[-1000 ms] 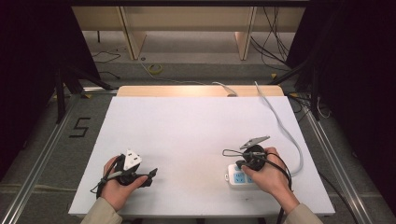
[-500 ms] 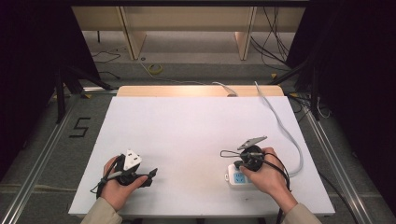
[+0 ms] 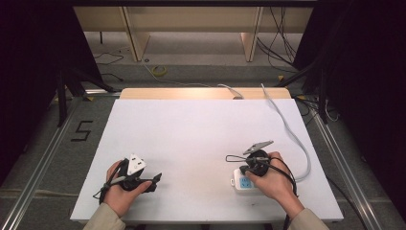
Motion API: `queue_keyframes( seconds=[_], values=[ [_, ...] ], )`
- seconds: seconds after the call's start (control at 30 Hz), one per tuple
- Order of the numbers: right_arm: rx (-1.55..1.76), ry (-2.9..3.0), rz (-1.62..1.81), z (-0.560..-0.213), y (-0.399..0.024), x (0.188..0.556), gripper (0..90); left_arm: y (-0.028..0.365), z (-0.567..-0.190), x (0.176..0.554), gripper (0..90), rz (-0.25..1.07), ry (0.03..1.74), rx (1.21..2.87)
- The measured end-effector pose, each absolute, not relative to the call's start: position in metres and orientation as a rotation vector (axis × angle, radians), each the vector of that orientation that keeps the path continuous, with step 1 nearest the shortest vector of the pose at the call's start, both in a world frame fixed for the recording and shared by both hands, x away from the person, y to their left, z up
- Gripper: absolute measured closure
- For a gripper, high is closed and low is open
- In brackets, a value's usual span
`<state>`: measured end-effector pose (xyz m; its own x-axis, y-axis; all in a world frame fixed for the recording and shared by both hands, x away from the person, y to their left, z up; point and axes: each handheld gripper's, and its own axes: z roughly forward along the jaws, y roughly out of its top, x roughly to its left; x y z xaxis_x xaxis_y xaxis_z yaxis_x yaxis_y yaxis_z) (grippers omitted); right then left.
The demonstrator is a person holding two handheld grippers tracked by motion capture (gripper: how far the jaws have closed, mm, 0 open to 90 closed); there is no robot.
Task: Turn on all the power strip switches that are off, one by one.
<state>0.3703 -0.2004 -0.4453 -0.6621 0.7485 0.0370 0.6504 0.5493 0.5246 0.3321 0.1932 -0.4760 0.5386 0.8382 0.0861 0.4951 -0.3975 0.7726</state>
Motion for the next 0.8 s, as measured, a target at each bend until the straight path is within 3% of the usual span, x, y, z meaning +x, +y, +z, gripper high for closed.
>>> queue_keyframes(
  seconds=[0.33,0.8],
  values=[
    [1.166,2.548,0.867,-0.442,-0.207,0.368,90.0,0.194,-0.477,0.334,16.0,0.615,1.075,2.066],
    [1.088,2.510,0.950,-0.441,-0.212,0.367,80.0,0.194,-0.477,0.333,16.0,0.610,1.074,2.070]
  ],
)
